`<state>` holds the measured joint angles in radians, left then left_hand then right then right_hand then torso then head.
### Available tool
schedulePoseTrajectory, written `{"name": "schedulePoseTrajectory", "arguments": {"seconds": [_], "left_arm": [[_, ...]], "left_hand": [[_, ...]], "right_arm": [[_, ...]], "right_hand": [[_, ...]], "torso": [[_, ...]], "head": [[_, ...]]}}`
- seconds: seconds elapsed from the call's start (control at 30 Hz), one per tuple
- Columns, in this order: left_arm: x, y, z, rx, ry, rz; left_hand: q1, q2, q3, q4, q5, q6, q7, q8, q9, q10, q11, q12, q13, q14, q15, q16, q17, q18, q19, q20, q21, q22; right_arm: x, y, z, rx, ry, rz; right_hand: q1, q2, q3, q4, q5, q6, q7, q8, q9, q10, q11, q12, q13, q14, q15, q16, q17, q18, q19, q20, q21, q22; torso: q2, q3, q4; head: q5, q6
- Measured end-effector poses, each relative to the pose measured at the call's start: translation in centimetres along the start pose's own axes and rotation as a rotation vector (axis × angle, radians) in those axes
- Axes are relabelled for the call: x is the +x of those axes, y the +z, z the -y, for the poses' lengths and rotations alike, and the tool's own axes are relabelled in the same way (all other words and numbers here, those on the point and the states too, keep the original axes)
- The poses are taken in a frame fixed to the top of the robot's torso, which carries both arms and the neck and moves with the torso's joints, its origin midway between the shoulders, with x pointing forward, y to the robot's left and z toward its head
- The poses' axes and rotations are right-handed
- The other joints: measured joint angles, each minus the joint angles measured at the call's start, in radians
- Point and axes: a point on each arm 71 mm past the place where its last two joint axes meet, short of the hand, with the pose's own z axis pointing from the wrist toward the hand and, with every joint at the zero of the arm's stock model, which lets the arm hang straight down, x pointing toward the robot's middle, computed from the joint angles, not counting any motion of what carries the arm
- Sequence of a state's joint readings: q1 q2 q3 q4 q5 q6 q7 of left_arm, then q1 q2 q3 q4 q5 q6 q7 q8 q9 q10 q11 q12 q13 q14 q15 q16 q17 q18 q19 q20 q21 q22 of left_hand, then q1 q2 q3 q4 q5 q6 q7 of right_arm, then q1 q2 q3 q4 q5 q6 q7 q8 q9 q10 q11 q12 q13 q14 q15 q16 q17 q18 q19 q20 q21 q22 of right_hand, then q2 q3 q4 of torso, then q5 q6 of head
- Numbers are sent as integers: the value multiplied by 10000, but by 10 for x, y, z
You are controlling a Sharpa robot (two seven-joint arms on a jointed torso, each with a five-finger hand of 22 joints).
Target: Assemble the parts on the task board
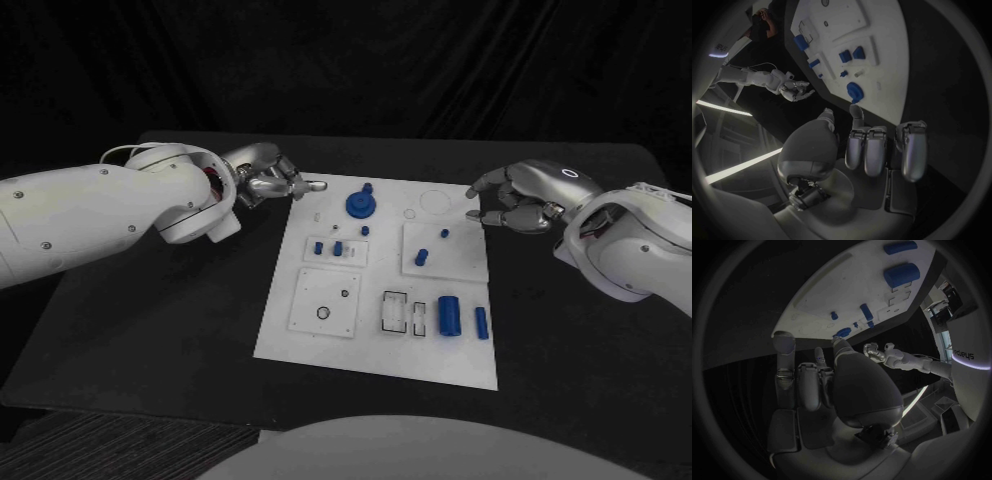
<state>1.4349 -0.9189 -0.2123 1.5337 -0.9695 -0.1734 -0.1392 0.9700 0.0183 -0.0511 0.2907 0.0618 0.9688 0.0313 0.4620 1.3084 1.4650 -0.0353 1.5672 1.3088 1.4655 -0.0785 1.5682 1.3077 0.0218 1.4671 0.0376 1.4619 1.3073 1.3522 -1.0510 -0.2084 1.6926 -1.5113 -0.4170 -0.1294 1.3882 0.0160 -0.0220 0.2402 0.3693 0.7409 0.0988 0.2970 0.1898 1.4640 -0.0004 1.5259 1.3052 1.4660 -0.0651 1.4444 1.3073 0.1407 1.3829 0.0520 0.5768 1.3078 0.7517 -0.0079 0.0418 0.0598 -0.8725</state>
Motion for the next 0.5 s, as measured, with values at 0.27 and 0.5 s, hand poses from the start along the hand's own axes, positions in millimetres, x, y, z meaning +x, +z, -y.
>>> {"name": "schedulePoseTrajectory", "arguments": {"seconds": [0.27,0.5], "left_arm": [[-14,-5,5,2125,-458,1121],[-18,-8,3,3245,-1219,1443]], "left_hand": [[616,658,-1228,2,-98,-1248,989,-2506,-2439,-6494,1161,-6049,-1578,-3378,1096,-3614,-845,867,-3857,664,-5431,7],[1777,1250,-2038,6,291,-1386,1388,-3754,-5179,-8329,1931,-9762,-5116,-7014,1876,-7294,-4440,1033,-6467,1303,-8819,-99]], "right_arm": [[-23,8,-12,-416,-251,490],[-30,17,-23,-858,-541,473]], "right_hand": [[463,-304,35,280,-593,1469,-21,-380,40,-2823,-38,-6662,-4495,0,0,-3682,-1799,241,-281,-86,-2945,-501],[1099,-716,448,436,-213,1829,203,-833,78,-3391,432,-12300,-9044,-1,218,-3529,-1636,240,-51,163,-2892,-618]], "torso": [[-7,-4,10],[-6,-10,10]], "head": [[-11,0],[-10,0]]}}
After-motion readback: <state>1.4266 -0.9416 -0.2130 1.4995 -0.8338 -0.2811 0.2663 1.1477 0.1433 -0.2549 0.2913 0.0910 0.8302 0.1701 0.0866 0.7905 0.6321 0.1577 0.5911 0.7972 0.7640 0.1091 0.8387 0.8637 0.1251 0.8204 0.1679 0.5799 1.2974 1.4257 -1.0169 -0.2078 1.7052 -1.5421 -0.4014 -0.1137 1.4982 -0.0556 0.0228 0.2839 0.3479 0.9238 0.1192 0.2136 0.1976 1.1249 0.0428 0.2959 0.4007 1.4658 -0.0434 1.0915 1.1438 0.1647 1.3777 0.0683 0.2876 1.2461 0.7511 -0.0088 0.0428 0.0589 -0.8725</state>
